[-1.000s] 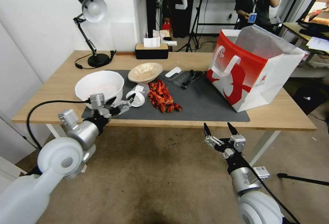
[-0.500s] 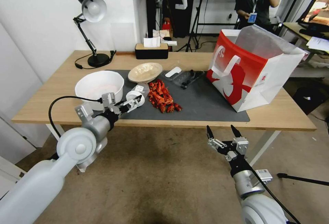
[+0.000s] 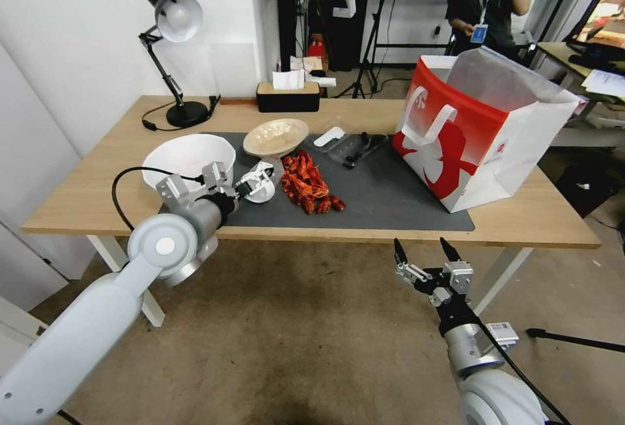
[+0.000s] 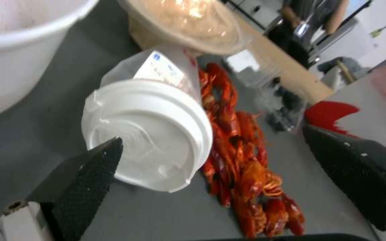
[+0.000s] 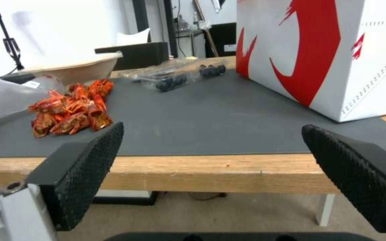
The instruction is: Pick up the trash from the table and place it into the takeout bag.
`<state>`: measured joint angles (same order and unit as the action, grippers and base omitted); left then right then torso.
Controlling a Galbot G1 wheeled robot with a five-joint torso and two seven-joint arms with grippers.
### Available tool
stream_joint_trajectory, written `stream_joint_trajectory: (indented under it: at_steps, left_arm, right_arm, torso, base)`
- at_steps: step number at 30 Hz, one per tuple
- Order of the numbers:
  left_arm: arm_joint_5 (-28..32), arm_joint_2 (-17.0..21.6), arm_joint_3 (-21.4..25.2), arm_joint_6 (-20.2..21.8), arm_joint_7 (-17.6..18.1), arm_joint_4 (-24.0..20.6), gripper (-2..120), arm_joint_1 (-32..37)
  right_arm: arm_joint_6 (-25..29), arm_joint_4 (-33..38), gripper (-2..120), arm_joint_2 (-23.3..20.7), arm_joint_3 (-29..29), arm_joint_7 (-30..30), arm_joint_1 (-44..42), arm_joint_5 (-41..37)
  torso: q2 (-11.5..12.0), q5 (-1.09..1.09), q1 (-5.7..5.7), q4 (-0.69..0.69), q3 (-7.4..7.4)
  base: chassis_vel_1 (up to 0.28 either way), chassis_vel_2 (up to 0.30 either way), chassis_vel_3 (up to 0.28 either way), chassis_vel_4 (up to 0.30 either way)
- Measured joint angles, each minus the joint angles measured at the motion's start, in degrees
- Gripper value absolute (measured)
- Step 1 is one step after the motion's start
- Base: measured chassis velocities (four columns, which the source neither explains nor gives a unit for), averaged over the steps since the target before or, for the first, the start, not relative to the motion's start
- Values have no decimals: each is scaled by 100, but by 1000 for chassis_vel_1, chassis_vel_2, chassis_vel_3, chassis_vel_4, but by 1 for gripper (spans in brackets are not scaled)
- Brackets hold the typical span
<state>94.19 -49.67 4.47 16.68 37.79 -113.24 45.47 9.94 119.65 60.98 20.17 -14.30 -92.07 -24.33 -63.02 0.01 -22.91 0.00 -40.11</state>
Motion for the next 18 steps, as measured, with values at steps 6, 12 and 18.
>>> stream_joint_trajectory:
  at_steps: [6,12,18]
  left_arm:
    - [90,-121,-135,90,313,130,100,-170]
    - [153,-265,-356,123,587,312,100,-379]
    - [141,-347,-533,122,826,517,100,-626]
  right_arm:
    - [6,-17,100,-8,36,-2,10,0]
    - [17,-61,100,-12,60,-2,12,-5]
    - [24,-114,100,22,35,-2,55,-5]
  torso:
    - [-1,-1,0,0,0]
    - [-1,-1,0,1,0]
    - [-1,-1,-1,0,0]
  base:
    - [0,0,0,0]
    - [0,0,0,0]
    - [0,0,0,0]
